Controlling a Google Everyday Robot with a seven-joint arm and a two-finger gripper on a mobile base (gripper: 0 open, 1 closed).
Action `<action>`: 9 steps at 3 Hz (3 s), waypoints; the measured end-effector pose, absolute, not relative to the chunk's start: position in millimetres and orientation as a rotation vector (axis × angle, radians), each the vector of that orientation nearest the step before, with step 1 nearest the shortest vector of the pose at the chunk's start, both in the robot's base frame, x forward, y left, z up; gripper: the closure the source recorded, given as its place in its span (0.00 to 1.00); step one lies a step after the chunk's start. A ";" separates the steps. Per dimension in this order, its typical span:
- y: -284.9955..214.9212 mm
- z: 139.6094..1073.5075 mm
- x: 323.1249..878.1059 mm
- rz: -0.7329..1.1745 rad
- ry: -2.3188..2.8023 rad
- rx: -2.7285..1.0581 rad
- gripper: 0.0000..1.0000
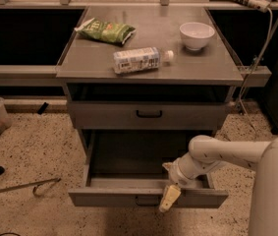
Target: Open middle drawer
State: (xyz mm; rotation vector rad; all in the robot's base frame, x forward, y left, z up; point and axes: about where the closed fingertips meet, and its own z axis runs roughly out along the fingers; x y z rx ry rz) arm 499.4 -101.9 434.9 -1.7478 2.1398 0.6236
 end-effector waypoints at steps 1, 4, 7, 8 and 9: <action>-101.4 427.1 478.6 0.677 2.158 -1.773 0.00; -136.8 465.9 334.4 0.878 2.316 -1.772 0.00; -129.8 454.8 319.6 0.959 2.321 -1.805 0.00; -135.6 462.7 305.0 0.994 2.345 -1.789 0.00; -143.8 472.4 278.2 1.051 2.378 -1.776 0.00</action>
Offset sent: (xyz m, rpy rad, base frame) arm -0.1115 -0.0278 0.0066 -0.0332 0.1769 -0.0016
